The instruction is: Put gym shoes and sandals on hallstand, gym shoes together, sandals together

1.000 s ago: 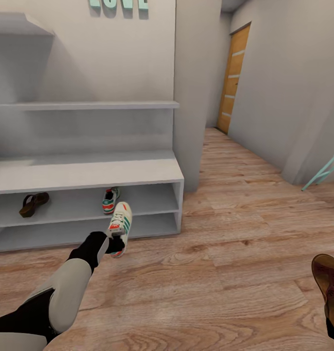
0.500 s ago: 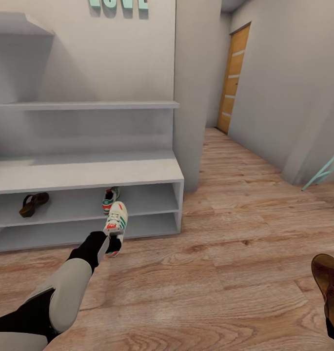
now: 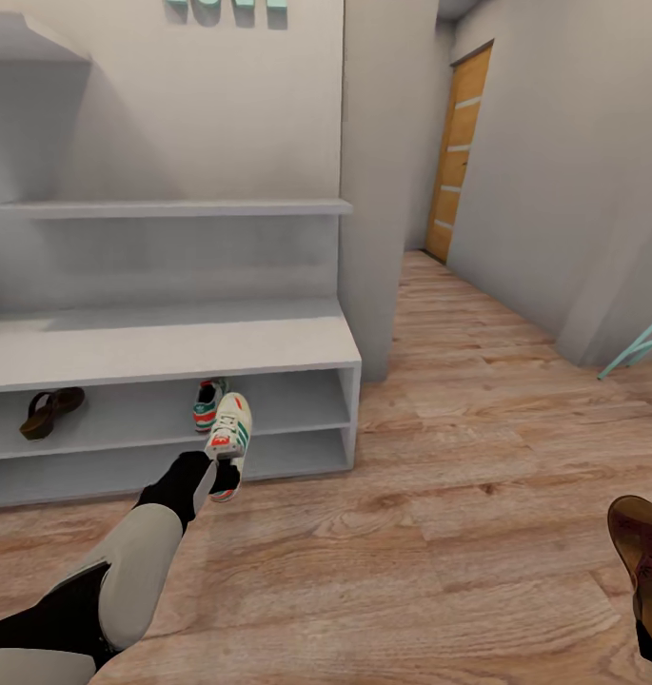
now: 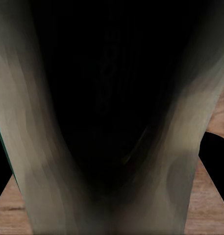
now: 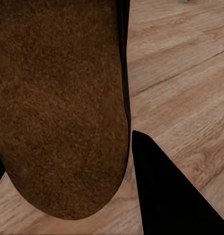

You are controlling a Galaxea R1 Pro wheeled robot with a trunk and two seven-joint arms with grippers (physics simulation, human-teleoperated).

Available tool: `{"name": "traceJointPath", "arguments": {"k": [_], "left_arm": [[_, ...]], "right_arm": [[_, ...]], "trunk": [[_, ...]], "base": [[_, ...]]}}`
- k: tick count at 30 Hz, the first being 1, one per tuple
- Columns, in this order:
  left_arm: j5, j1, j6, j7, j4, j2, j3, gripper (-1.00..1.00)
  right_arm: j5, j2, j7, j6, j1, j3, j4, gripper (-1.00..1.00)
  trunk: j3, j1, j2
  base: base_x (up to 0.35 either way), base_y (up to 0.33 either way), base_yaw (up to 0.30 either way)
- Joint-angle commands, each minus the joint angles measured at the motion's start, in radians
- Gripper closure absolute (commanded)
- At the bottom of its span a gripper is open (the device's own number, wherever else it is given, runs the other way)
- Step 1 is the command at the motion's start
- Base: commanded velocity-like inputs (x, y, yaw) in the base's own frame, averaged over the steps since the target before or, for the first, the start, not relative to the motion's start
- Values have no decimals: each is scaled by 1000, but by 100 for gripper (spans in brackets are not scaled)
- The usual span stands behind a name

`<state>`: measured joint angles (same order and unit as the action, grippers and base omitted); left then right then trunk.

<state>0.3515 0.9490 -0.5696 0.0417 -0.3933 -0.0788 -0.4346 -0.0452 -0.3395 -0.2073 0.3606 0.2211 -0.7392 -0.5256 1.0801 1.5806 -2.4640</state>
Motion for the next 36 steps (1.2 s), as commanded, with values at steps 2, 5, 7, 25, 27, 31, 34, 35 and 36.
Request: {"name": "traceJointPath", "arguments": {"k": [2,5,7,25,27,31,34,35,36], "left_arm": [[0,1,-4,3,-2,-1,-4,100],[0,1,-4,3,-2,-1,-5,100],[0,1,-4,3,-2,-1,-5,100],[0,-2,-4,3,-2,0,-6,100],[0,-3,-4,3,-2,1,-6,100],[0,-4,-4,3,-2,1,-6,100],[1,-6,-2,3,-2,1,-6,100],[1,-7,-2,4,-2,2,-5,100],[1,-7,-1,4,-2,2,-5,100]], "right_arm": [[-1,1,-10,2,1,-8,1,100],[-1,1,-10,2,1,-8,1,100],[-1,1,-10,2,1,-8,1,100],[-1,1,-10,1,1,-8,1,100],[-1,1,-10,1,1,-8,1,100],[-1,1,-10,2,1,-8,1,100],[-1,2,-10,2,1,-8,1,100],[-1,2,-10,2,1,-8,1,100],[-1,2,-10,2,1,-8,1,100]], "trunk": [[1,0,0],[1,0,0],[1,0,0],[1,0,0],[1,0,0],[1,0,0],[1,0,0],[1,0,0],[1,0,0]], "base": [[34,0,0],[187,0,0],[299,0,0],[181,0,0],[94,0,0],[33,0,0],[141,0,0],[257,0,0],[273,0,0]]}}
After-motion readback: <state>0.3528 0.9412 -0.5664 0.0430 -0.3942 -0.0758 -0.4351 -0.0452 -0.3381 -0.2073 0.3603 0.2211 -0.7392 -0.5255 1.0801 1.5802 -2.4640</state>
